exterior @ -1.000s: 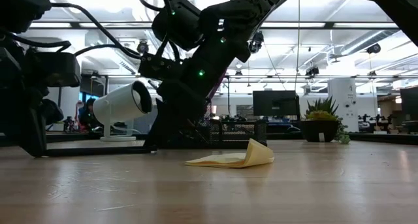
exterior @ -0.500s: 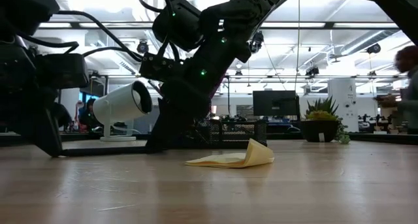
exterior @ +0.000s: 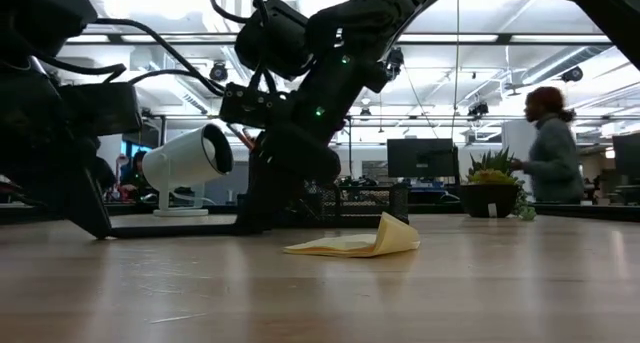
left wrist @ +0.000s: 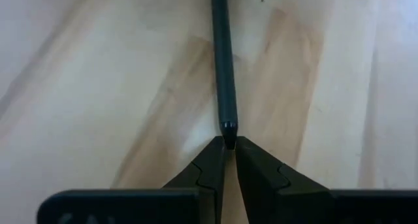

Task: Pick and place office supplies into organizer
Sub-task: Put the black pen into the black desk organizer

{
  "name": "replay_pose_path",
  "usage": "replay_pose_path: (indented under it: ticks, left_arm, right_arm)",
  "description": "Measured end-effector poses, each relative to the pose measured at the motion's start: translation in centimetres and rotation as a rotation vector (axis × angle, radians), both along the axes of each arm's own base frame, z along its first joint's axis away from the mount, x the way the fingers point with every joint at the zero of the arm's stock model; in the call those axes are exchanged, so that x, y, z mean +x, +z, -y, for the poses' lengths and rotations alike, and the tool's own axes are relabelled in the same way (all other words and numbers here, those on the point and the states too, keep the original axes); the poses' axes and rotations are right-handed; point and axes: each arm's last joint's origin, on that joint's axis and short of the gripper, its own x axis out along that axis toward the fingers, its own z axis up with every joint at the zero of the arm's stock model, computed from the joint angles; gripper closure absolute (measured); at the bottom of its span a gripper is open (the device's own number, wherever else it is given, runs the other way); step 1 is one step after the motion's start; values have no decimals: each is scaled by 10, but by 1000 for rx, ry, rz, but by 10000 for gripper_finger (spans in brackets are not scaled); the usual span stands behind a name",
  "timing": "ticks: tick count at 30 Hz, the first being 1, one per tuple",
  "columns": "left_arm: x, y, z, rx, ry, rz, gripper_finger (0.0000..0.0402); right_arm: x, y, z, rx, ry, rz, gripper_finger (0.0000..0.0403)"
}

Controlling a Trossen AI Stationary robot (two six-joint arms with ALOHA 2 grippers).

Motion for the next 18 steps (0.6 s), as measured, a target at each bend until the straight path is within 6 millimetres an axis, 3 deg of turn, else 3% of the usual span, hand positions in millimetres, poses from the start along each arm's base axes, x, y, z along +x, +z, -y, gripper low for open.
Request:
replay_pose_path:
  ticks: [13,18]
  left_arm:
    - [-21,21,-15,169,40,-70,375]
    - [-26,36,-19,165,63,10,375]
  right_arm:
    - [4,26,3,-60,-46,-70,395]
    - [5,35,3,-58,-64,-82,396]
